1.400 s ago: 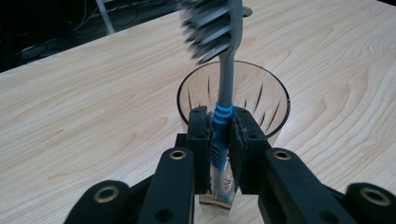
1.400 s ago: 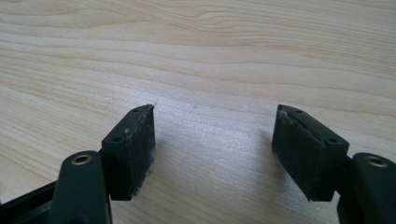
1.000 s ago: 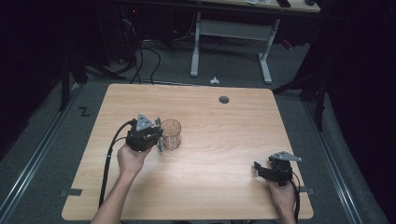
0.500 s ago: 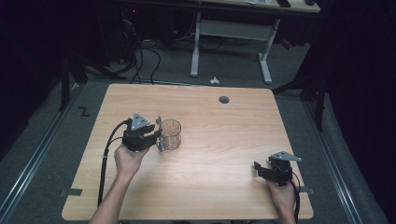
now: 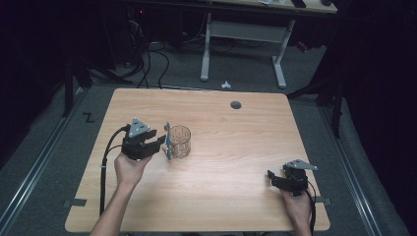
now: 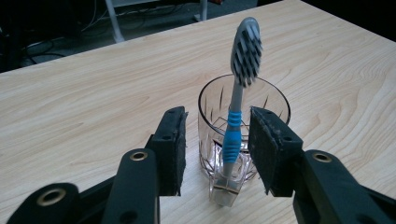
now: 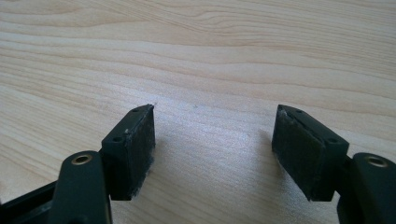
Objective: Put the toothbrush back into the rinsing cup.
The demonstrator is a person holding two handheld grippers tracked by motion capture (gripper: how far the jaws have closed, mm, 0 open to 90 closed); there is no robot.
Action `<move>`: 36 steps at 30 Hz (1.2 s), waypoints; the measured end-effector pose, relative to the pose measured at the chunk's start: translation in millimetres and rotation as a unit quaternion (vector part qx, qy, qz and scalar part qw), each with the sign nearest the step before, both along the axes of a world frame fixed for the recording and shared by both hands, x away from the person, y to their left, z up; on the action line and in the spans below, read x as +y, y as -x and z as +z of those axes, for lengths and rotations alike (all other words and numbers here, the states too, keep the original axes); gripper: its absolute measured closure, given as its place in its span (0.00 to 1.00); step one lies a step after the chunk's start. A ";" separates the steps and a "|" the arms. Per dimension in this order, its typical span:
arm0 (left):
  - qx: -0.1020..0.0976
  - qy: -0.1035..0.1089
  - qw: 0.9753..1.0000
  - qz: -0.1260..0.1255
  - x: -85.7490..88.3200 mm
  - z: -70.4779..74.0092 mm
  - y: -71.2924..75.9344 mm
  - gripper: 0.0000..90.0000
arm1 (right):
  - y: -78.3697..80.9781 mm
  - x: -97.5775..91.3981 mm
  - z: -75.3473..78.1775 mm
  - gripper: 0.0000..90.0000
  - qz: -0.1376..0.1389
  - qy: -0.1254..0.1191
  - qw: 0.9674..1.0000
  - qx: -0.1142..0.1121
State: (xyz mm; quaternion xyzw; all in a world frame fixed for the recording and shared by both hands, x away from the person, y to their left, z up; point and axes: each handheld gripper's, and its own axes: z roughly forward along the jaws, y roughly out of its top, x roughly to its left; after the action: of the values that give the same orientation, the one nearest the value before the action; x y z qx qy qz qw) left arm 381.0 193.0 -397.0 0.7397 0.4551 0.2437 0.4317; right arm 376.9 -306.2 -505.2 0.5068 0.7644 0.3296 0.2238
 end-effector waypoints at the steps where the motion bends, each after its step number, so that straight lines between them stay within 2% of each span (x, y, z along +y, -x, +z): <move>1: -0.001 0.001 1.000 0.001 0.7 0.4 0.5 0.63 | 0.0 0.0 0.0 0.34 0.000 0.000 1.000 0.000; 36: -0.014 0.036 0.999 0.031 29.0 4.5 21.3 0.63 | 0.1 0.6 -0.1 0.34 0.000 0.002 1.000 0.000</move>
State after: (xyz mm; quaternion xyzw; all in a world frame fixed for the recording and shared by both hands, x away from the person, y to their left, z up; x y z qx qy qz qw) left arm 359.8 222.0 -392.5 0.7058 0.4800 0.2508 0.4566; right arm 376.8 -305.6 -505.3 0.5068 0.7647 0.3284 0.2249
